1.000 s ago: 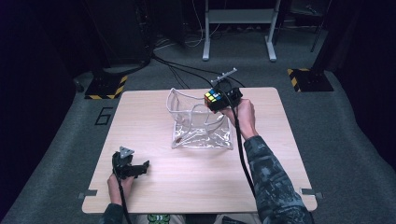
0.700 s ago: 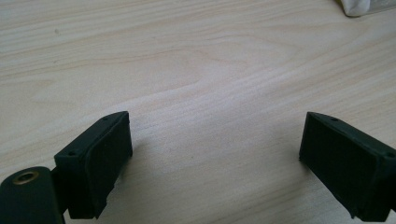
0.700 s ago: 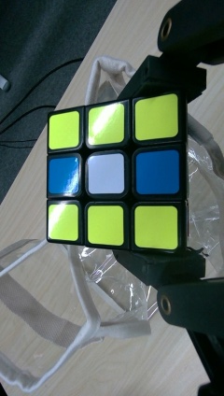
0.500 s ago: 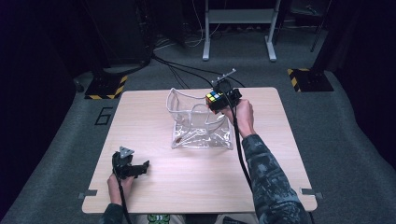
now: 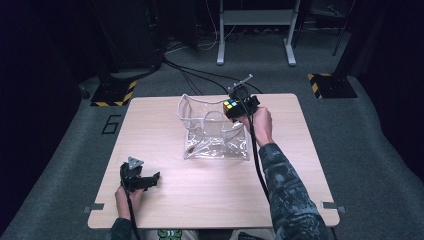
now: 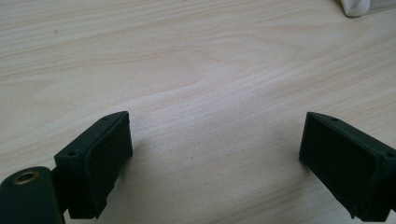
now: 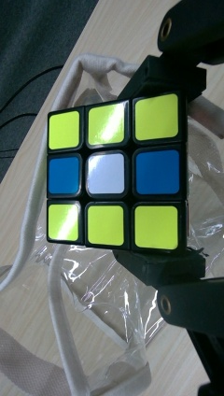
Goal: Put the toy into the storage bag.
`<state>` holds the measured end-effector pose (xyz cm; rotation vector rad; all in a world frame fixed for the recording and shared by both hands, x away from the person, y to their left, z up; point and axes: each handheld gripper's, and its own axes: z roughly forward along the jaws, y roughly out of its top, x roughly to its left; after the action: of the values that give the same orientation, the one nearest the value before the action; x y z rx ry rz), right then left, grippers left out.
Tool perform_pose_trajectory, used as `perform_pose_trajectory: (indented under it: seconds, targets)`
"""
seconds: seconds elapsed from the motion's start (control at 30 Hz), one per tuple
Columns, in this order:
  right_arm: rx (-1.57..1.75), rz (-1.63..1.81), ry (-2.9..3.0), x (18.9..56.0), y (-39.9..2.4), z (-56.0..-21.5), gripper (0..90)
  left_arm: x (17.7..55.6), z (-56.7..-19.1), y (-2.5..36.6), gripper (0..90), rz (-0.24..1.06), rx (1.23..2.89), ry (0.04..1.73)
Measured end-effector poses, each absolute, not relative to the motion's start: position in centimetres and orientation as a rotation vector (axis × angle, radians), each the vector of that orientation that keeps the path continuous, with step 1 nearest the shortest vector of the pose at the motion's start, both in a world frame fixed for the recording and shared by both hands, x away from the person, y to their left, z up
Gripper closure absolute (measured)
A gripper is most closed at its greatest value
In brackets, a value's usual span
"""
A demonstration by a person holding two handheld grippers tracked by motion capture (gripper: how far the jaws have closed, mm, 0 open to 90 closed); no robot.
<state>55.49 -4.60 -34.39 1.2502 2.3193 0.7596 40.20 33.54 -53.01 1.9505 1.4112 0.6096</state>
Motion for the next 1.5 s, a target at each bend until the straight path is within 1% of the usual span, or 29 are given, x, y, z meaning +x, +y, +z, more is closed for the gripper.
perform_pose_trajectory:
  seconds: [0.77, 1.4, 1.47, 1.5]
  targets:
    - [1.282, 0.623, 2.376, 57.2, -4.5, -37.2, 33.3, 40.2, -53.0, 33.5, 9.3, 0.612, 1.945, 1.411]
    - [1.218, 0.560, 2.431, 57.5, -3.7, -37.5, 33.1, 40.2, -53.0, 33.5, 9.3, 0.609, 1.948, 1.411]
    - [1.224, 0.576, 2.426, 57.4, -3.7, -37.5, 31.8, 40.2, -53.0, 33.5, 9.4, 0.609, 1.946, 1.410]
    - [1.236, 0.607, 2.416, 57.3, -3.8, -37.4, 27.0, 40.2, -53.0, 33.5, 9.3, 0.610, 1.948, 1.411]
